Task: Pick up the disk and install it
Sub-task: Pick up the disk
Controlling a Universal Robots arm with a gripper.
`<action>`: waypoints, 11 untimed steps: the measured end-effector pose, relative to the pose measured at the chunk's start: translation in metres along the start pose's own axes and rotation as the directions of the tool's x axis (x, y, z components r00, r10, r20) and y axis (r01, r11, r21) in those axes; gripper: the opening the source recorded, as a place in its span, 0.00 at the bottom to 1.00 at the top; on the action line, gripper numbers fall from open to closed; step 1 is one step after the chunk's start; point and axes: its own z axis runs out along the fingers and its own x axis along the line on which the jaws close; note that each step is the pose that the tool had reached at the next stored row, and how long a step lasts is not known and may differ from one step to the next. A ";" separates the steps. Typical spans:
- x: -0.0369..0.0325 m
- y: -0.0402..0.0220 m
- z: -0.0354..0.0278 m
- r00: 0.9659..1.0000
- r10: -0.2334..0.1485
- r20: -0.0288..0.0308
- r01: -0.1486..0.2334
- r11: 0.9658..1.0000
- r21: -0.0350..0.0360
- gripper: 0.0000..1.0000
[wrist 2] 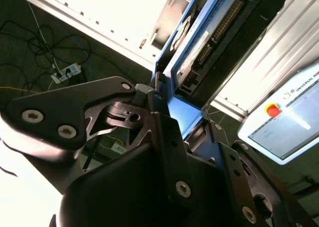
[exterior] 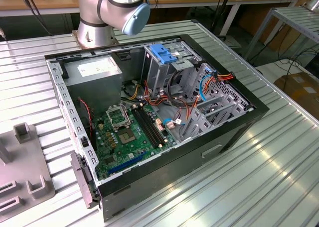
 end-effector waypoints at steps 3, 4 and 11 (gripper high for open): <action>0.0000 -0.0049 0.0000 1.000 0.000 0.000 0.000 1.000 0.000 0.37; 0.0000 -0.0073 0.0000 1.000 0.000 0.000 0.000 1.000 0.000 0.37; 0.0000 -0.0219 -0.0001 1.000 0.000 0.000 0.000 1.000 0.000 0.37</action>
